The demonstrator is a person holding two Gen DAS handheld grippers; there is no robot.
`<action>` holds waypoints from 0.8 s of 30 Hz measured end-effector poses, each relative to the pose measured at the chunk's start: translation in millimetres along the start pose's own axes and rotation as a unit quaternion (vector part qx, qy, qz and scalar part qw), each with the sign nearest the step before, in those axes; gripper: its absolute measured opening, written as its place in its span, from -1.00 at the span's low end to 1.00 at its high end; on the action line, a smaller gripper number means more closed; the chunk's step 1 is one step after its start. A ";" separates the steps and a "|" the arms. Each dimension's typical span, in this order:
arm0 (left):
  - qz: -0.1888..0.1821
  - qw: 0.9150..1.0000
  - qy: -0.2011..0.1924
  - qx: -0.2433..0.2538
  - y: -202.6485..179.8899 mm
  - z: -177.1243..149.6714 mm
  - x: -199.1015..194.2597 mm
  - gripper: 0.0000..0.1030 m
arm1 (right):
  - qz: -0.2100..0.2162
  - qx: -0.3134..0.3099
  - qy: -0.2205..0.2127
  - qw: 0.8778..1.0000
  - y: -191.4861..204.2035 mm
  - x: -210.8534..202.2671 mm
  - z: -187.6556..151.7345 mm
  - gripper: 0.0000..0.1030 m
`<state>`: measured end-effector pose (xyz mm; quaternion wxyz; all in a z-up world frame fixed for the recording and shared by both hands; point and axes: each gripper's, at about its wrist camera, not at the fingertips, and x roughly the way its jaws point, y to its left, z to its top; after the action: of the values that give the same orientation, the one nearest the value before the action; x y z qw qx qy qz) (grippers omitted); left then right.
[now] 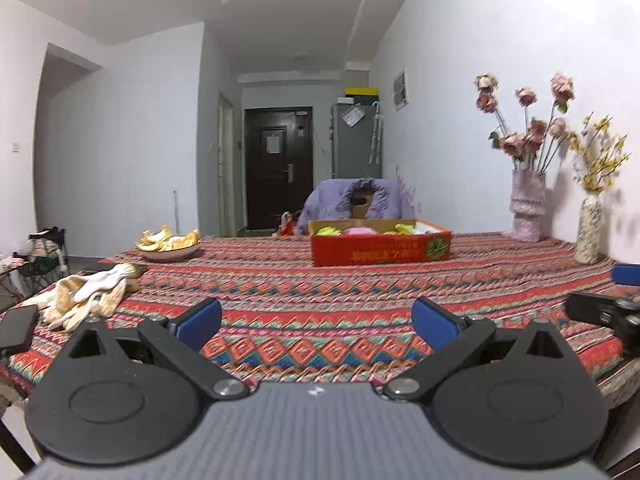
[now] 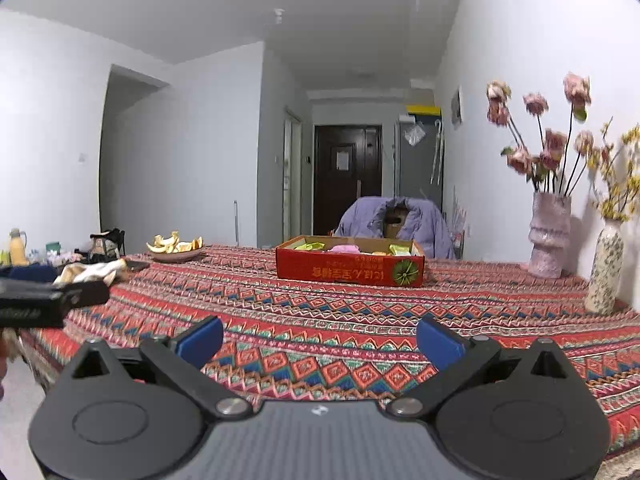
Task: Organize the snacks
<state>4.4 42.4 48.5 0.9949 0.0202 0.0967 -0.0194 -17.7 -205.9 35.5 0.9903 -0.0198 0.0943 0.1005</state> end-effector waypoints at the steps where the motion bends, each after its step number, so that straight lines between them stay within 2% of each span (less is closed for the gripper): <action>1: 0.009 1.000 0.001 0.003 -0.4 -3.0 2.1 1.00 | 0.003 0.007 0.003 1.000 0.3 -0.8 -3.8 1.00; 3: 0.017 1.000 0.007 0.009 0.8 -9.2 4.5 1.00 | 0.011 0.020 0.007 1.000 -1.4 0.0 -8.2 1.00; 9: 0.002 1.000 0.024 0.002 6.1 -19.4 8.5 1.00 | 0.003 0.024 0.003 1.000 -3.9 2.1 -10.0 1.00; 24: -0.008 1.000 0.014 0.000 9.4 -16.2 2.2 1.00 | 0.018 0.016 0.009 1.000 1.0 5.9 -6.9 1.00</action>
<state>3.9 52.4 32.5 0.9933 0.0195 0.1107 -0.0267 -13.5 -204.1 27.6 0.9876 -0.0033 0.1050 0.1163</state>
